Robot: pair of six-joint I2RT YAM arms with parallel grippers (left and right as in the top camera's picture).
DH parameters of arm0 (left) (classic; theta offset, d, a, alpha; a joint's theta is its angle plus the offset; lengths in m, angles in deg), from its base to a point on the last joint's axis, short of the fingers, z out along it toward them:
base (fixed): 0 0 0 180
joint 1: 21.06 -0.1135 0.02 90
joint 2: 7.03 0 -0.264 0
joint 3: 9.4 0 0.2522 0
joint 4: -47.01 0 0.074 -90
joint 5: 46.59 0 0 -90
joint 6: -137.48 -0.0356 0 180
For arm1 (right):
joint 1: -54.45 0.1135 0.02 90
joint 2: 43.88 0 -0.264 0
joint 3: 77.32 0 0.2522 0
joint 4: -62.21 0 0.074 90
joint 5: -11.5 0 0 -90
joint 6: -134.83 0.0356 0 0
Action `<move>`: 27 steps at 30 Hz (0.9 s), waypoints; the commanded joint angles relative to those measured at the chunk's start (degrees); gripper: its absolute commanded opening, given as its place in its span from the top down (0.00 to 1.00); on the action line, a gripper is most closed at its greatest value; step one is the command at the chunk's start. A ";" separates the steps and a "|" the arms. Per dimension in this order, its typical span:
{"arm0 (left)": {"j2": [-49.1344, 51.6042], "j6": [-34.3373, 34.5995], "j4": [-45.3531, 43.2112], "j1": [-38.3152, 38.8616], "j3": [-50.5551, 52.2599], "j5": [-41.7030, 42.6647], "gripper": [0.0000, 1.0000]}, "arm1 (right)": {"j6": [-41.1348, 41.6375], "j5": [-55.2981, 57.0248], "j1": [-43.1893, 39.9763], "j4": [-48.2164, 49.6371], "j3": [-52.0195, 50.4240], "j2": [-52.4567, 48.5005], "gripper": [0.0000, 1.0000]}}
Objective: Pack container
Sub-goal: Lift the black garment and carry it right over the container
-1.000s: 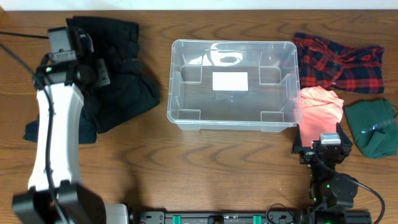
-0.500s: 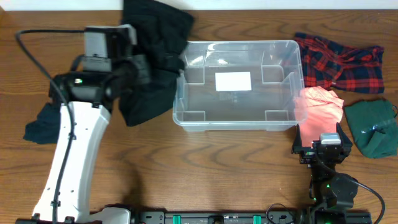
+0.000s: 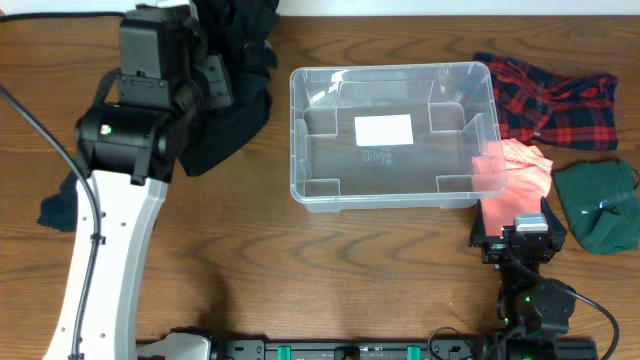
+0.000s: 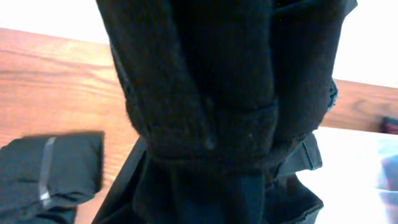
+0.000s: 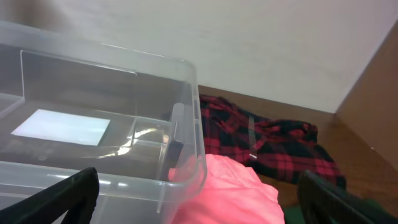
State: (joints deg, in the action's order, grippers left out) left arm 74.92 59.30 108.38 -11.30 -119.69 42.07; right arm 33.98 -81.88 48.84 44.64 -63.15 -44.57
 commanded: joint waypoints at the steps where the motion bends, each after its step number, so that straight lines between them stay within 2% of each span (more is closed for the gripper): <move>1: -1.51 2.62 -0.50 0.68 -2.75 6.60 0.94 | -0.57 0.15 0.70 -0.26 -0.04 0.31 0.01; 6: 0.35 8.02 0.13 0.72 -2.71 21.18 0.94 | -0.57 0.13 0.70 -0.26 -0.04 0.31 0.01; 10: 4.02 11.87 0.11 1.95 -2.71 28.26 0.94 | -0.57 0.15 0.70 -0.26 -0.04 0.31 0.01; 19: 13.60 14.64 0.59 8.72 -1.57 30.77 0.94 | -0.57 0.15 0.70 -0.26 -0.04 0.31 0.01; 23: 15.76 14.91 0.22 11.91 -1.22 26.88 0.94 | -0.57 0.13 0.70 -0.26 -0.04 0.31 0.01; 27: 17.25 18.95 -0.31 14.45 -1.20 21.90 0.94 | -0.57 0.15 0.70 -0.26 -0.04 0.31 0.01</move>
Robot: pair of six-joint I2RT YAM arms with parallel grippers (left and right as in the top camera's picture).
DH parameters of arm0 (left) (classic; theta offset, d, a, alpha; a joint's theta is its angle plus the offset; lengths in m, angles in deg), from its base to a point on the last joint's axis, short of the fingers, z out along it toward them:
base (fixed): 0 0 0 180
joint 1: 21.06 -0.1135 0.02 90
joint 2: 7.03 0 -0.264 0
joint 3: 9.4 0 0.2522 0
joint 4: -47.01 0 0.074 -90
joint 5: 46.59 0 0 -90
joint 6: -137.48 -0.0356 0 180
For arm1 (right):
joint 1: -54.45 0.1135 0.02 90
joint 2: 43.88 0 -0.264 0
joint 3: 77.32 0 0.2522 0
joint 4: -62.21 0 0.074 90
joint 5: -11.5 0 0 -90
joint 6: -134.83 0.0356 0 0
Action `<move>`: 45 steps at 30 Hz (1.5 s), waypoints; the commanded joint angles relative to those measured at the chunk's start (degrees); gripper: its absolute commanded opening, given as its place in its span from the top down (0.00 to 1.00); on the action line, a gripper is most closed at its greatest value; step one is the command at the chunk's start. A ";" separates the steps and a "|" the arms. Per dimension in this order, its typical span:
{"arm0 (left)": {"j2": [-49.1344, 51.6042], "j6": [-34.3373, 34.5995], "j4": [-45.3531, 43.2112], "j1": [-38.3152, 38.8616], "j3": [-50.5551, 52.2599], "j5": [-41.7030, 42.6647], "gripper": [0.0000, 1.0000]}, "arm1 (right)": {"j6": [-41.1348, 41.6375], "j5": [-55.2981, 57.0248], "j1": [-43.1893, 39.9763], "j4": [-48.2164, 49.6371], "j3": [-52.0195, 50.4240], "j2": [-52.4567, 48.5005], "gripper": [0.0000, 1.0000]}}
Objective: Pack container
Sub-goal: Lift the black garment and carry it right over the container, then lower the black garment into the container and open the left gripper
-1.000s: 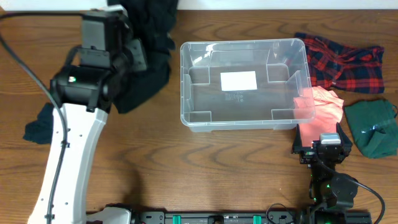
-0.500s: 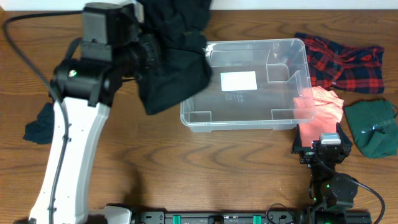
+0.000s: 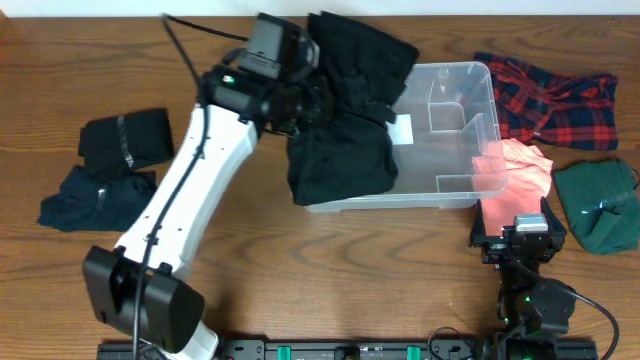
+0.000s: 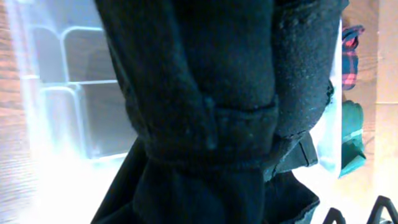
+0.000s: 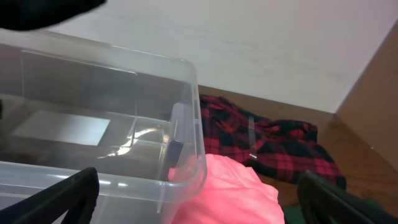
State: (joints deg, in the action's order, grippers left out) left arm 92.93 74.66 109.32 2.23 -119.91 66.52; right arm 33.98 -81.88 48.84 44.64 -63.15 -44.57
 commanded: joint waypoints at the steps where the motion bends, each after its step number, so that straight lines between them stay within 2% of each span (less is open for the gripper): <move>1: -0.46 4.76 -1.53 1.38 -0.96 -3.48 0.94 | -0.57 0.15 0.70 -0.26 -0.04 0.31 0.01; 5: 0.00 10.71 -3.50 1.77 -0.96 -3.74 0.94 | -0.59 0.15 0.70 -0.26 -0.04 0.31 0.01; 10: 0.04 14.10 -4.94 1.86 -0.90 -3.69 0.94 | -0.57 0.15 0.70 -0.26 -0.04 0.31 0.01; 15: 0.04 14.19 -5.49 2.27 1.70 -3.74 0.95 | -0.57 0.15 0.70 -0.26 -0.04 0.31 0.01; 24: 0.04 14.67 -12.07 2.29 11.69 -4.87 0.94 | -0.57 0.15 0.70 -0.26 -0.04 0.31 0.01; 35: 0.07 12.33 -12.76 2.95 16.02 -14.67 0.94 | -0.59 0.15 0.70 -0.26 -0.04 0.31 0.01; 42: 0.74 12.00 -14.21 3.21 17.46 -15.06 0.94 | -0.57 0.15 0.70 -0.26 -0.04 0.31 0.01; 45: 1.29 9.79 -14.19 3.21 17.46 -15.08 0.94 | -0.57 0.15 0.70 -0.26 -0.04 0.31 0.01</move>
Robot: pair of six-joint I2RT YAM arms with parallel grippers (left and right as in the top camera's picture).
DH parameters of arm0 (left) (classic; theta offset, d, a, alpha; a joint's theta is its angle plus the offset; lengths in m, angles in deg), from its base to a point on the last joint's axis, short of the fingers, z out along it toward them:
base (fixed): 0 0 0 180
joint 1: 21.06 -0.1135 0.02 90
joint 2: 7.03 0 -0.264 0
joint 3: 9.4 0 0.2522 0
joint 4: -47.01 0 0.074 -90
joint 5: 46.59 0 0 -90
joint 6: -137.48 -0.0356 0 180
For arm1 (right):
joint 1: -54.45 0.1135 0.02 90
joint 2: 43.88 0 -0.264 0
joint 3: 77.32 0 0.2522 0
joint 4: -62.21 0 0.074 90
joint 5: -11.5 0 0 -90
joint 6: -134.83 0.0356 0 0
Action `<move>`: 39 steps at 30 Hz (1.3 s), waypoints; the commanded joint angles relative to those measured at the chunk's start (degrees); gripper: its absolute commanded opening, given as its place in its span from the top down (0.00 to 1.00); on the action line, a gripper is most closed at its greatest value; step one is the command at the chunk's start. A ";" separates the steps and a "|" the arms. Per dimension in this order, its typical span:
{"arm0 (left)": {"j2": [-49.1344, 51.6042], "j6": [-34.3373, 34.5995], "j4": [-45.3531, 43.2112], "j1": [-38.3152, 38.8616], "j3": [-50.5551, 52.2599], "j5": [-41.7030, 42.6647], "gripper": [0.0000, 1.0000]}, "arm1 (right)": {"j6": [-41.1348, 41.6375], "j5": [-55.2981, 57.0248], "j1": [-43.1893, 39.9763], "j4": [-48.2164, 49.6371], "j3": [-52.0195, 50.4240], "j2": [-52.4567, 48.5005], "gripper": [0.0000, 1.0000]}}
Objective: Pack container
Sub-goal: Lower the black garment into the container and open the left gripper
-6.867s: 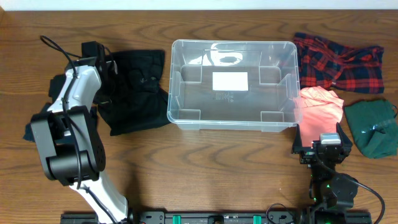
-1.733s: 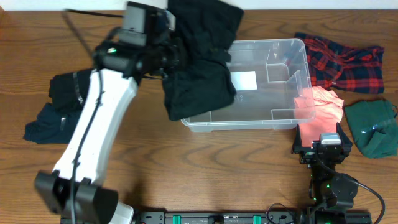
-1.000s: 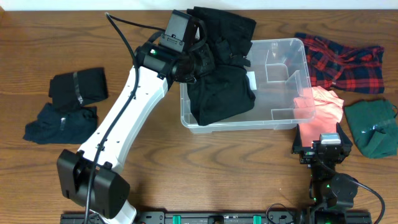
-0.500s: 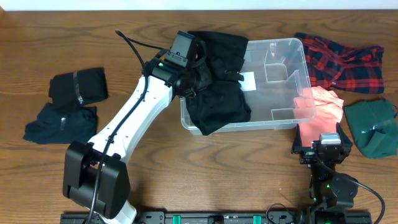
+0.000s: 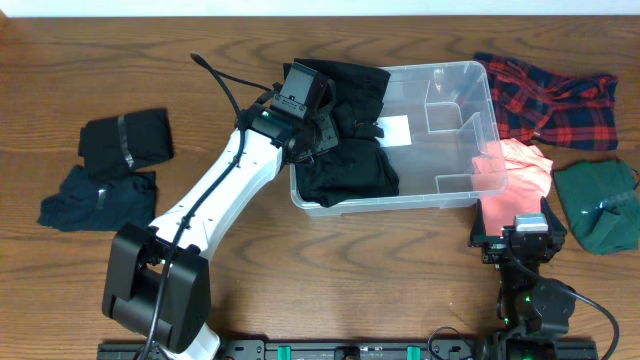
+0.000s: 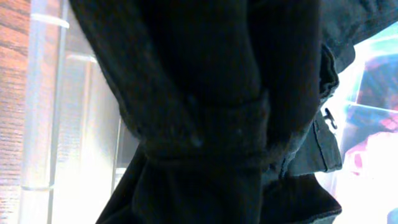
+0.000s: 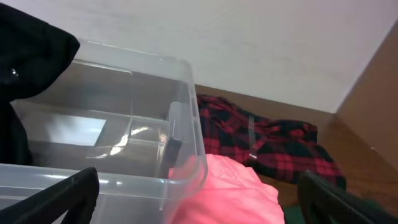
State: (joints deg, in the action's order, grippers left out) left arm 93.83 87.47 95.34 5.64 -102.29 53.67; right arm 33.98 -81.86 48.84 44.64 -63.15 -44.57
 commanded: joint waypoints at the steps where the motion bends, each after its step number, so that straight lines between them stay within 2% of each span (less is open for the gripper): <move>1: 0.70 -3.87 -0.20 -0.20 -0.15 -2.23 0.94 | -0.57 0.13 0.70 -0.26 -0.04 0.31 0.01; 3: 1.27 -5.09 -0.20 -0.20 -0.15 -2.23 0.93 | -0.57 0.13 0.70 -0.26 -0.04 0.31 0.01; 4: 1.60 -5.73 -0.22 -0.20 -0.15 -2.23 0.89 | -0.57 0.13 0.72 -0.26 -0.04 0.31 0.01; 6: 1.86 -6.45 -0.22 -0.20 -0.15 -2.25 0.69 | -0.57 0.13 0.70 -0.26 -0.04 0.31 0.01; 7: 1.86 -7.10 -0.24 -0.20 -0.15 -2.56 0.58 | -0.57 0.13 0.70 -0.26 -0.04 0.28 0.01; 8: 1.81 -7.45 -0.20 -0.20 -0.15 -3.39 0.42 | -0.57 0.13 0.70 -0.26 -0.04 0.31 0.01; 9: 1.66 -8.09 -0.13 -0.20 -0.15 -4.46 0.33 | -0.57 0.13 0.70 -0.26 -0.04 0.31 0.01; 12: 1.25 -10.43 0.09 -0.20 -0.17 -7.26 0.26 | -0.57 0.13 0.70 -0.26 -0.04 0.31 0.01; 19: -2.03 -16.15 -0.02 -0.20 -1.73 -11.45 0.24 | -0.57 0.13 0.70 -0.26 -0.04 0.31 0.01; 23: -4.61 -17.86 0.02 0.17 -2.14 -11.43 0.26 | -0.57 0.11 0.70 -0.26 -0.04 0.31 0.01; 24: -5.20 -18.73 0.07 0.50 -2.14 -11.43 0.32 | -0.57 0.13 0.70 -0.26 -0.04 0.31 0.01; 25: -5.57 -19.74 0.17 0.96 -2.14 -11.43 0.45 | -0.59 0.11 0.70 -0.26 -0.04 0.31 0.01; 27: -6.27 -22.16 0.46 2.25 -2.14 -11.72 0.91 | -0.57 0.13 0.70 -0.26 -0.04 0.31 0.01; 28: -6.47 -22.40 0.72 3.10 -2.14 -12.90 0.94 | -0.59 0.13 0.70 -0.26 -0.04 0.31 0.01; 34: -6.56 -24.55 3.39 10.10 -2.16 -24.15 0.94 | -0.57 0.13 0.70 -0.26 -0.04 0.31 0.01; 39: -6.51 -22.71 5.68 12.00 -2.12 -25.35 0.94 | -0.57 0.13 0.70 -0.26 -0.04 0.31 0.01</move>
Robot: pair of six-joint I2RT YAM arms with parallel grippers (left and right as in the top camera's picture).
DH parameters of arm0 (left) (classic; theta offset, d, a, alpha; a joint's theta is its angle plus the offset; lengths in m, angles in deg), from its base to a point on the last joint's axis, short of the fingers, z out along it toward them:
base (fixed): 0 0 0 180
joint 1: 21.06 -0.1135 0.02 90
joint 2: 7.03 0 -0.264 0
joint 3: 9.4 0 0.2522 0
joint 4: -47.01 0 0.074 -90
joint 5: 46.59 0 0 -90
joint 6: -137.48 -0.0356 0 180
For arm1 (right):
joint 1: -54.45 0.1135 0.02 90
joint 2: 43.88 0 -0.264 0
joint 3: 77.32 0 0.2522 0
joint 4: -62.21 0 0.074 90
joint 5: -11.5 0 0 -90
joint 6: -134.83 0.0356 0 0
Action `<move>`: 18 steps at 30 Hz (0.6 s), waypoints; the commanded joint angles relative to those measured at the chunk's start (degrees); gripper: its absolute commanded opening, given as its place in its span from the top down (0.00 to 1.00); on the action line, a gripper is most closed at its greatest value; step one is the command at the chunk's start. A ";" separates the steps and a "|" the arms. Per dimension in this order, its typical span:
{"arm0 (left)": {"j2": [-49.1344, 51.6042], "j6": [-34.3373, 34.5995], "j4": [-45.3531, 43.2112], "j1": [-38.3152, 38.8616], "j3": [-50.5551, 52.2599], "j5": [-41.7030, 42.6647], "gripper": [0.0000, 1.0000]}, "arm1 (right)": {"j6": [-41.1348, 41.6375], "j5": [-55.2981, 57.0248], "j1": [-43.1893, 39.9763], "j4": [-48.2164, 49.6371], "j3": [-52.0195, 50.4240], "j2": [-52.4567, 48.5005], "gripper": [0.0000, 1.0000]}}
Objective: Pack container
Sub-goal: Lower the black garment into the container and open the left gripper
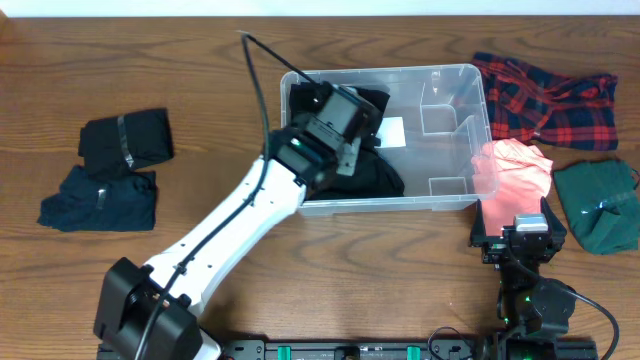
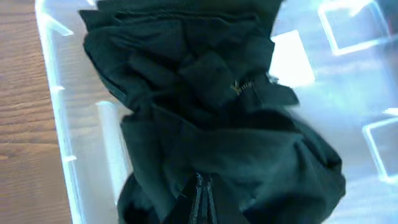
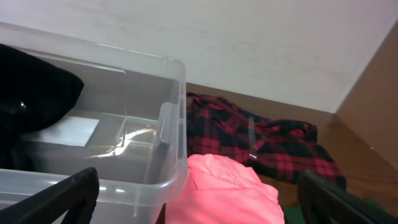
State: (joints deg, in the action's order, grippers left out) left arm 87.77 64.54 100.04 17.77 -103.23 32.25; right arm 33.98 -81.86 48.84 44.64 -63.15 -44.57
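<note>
The clear plastic container (image 1: 385, 70) stands at the table's middle back. A black garment (image 1: 372, 178) lies bunched in its left half, filling the left wrist view (image 2: 205, 118) beside the container's wall (image 2: 53, 124). My left gripper (image 2: 202, 190) reaches down into the bin from above (image 1: 345, 120), its fingertips pressed together on a fold of the black cloth. My right gripper (image 3: 199, 205) rests open near the front right edge (image 1: 520, 240), nothing between its fingers, facing the container's right end (image 3: 124, 168) and the garment (image 3: 31, 99).
A pink garment (image 1: 515, 170) lies against the container's right end, a red plaid one (image 1: 550, 95) behind it, a green one (image 1: 600, 205) at the far right. A black bundle (image 1: 125, 140) and a navy one (image 1: 95, 198) lie at the left.
The black garment hung over the container's back left rim and now lies lower inside its left half. The container sits slightly further left. The left wrist camera is further from the cloth.
My left gripper held the black garment up at the back left of the table, off the container. Then it was over the container's left end, then partly down in it. Now the garment lies inside. The right arm has stayed still.
</note>
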 commanded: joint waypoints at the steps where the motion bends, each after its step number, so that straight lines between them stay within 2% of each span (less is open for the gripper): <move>1: -0.46 0.90 1.51 -0.37 -1.16 -3.93 0.94 | -0.57 0.13 0.70 -0.26 -0.04 0.31 0.01; 9: 0.79 1.22 2.69 -1.68 -0.76 -3.91 0.94 | -0.57 0.13 0.70 -0.26 -0.04 0.31 0.01; 18: 8.02 1.22 2.73 -1.68 -0.76 -2.14 0.94 | -0.57 0.13 0.70 -0.26 -0.04 0.31 0.01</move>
State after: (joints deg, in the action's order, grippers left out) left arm 93.06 65.46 102.55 16.18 -103.23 29.70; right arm 33.98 -81.88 48.84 44.64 -63.15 -44.57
